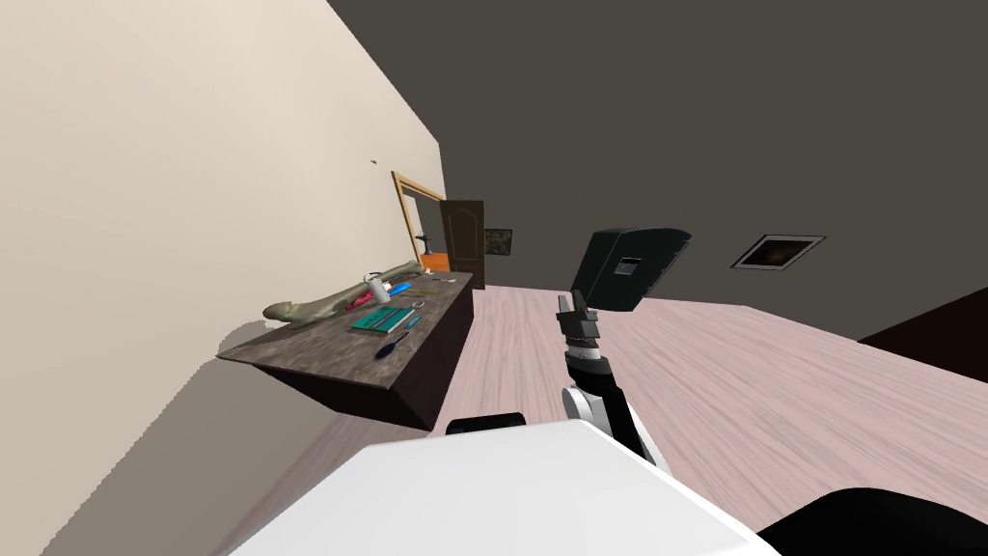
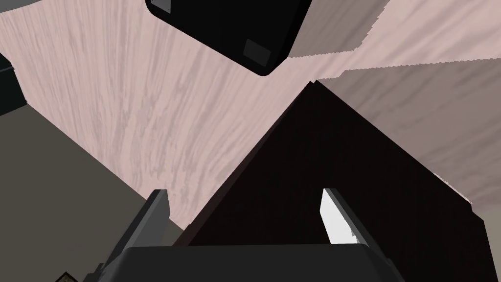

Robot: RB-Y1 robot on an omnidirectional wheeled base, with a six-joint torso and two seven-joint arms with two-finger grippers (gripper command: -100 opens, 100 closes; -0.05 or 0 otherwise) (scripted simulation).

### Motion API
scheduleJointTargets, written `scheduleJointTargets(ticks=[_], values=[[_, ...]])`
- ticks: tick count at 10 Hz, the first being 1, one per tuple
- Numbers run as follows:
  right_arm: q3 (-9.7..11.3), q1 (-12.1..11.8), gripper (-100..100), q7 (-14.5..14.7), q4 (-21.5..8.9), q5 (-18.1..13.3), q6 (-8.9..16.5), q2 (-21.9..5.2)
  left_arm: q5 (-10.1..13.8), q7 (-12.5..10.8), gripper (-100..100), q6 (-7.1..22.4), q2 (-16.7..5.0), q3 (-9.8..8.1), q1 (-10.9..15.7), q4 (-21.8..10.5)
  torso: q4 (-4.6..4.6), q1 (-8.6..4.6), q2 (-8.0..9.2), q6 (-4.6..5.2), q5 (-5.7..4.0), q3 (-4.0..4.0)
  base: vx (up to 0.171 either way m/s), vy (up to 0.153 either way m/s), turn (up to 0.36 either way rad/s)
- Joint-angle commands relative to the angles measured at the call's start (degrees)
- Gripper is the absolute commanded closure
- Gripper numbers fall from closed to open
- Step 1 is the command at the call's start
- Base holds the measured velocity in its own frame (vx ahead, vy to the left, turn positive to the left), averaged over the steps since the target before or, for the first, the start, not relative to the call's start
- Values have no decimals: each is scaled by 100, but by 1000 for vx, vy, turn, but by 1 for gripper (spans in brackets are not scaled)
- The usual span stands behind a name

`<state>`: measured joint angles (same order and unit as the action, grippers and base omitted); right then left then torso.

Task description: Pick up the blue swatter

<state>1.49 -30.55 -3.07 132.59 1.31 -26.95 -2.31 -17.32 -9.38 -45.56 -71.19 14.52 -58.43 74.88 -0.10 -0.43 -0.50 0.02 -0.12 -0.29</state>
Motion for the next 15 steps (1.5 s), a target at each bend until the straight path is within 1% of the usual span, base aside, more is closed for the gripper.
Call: scheduleJointTargets(ticks=[1,2,3,4,5,6,7,8,9,10,11,12,13,15], values=[[0,0,0,0,0,0,0,0,-13,-35,-100,-18,-25,46,75,-166,0,0,0,0,0,0,52,-47,16],[0,1,0,0,0,0,0,0,33,-74,-100,-11,-240,85,66,-425,4,19,20,-1,4,11,92,-77,-111],[0,1,0,0,0,0,0,0,33,-74,-100,-11,-240,85,66,-446,4,14,13,3,4,8,113,-79,-77],[0,0,0,0,0,0,0,0,83,-109,-100,2,-442,122,66,-693,2,13,8,0,4,5,147,-115,-125],[0,0,0,0,0,0,0,0,136,-141,-100,21,-627,158,76,-851,-1,2,-6,4,1,-3,206,-184,-190],[1,0,0,0,0,0,0,0,136,-141,-100,21,-627,158,76,-966,-5,-22,-27,5,-4,-15,194,-131,-52],[0,-1,0,0,0,0,0,0,136,-141,-100,21,-627,158,76,-966,-6,-13,-26,0,-4,-15,90,-39,24],[-1,0,0,0,0,0,0,-1,192,-169,-100,43,-794,193,94,-1202,0,16,4,-2,3,1,102,-73,-147],[0,1,0,0,0,0,0,0,249,-195,-100,69,-943,225,120,-1354,2,13,6,4,4,4,191,-125,-202],[0,0,0,0,0,0,0,0,307,-217,-100,97,-1072,254,151,-1610,-3,-2,-17,4,0,-9,240,-124,-193],[0,-1,0,0,0,0,0,0,307,-217,-100,97,-1072,254,151,-1622,-8,-6,-37,5,-2,-21,213,-92,-60],[0,-1,0,0,0,0,0,0,363,-236,-100,126,-1182,280,188,-1802,-8,-1,-33,-1,0,-20,221,-91,-111],[0,-1,0,0,0,0,0,0,363,-236,-100,126,-1182,280,188,-1802,-8,1,-36,3,0,-21,149,-48,-66],[0,0,0,0,0,0,0,-1,468,-266,-100,184,-1344,322,274,-2095,-2,14,-10,2,4,-6,179,-59,-149]])
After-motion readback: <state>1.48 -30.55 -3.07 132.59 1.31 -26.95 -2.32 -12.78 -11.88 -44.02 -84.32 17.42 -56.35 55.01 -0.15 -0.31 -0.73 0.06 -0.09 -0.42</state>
